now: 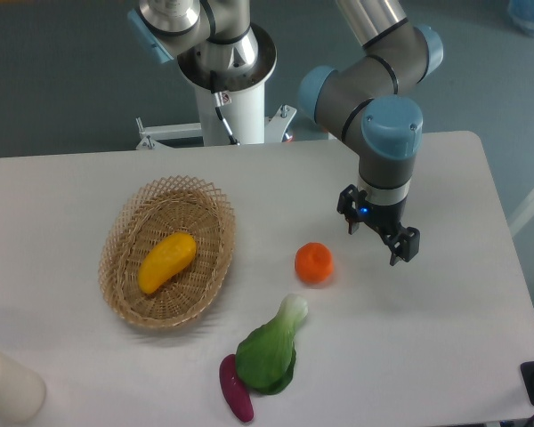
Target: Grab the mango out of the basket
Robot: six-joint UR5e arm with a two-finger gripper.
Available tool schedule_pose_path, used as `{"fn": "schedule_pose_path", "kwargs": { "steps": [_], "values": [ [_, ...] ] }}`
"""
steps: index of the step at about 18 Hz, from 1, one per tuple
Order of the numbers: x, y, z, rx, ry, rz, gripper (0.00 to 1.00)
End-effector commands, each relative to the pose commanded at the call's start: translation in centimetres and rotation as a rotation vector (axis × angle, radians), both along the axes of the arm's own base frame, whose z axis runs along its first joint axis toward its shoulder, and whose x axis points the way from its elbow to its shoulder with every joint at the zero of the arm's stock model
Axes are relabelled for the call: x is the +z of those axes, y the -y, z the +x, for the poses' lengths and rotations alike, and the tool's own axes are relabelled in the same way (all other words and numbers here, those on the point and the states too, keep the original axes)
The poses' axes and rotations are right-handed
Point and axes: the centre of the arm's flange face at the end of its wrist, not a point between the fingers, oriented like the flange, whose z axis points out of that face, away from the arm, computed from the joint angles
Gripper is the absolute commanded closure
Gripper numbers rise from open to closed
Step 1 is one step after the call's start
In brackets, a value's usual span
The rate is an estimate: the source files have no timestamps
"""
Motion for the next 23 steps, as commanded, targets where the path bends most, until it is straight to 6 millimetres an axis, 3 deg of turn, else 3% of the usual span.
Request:
{"fn": "schedule_pose_path", "kwargs": {
  "steps": [16, 19, 23],
  "values": [
    [0.0, 0.1, 0.3, 0.022, 0.013, 0.011, 0.0],
    [0.3, -0.4, 0.7, 0.056, 0.013, 0.023, 0.0],
    [0.3, -2.8, 2.5, 0.109, 0.026, 0.045, 0.0]
  ]
}}
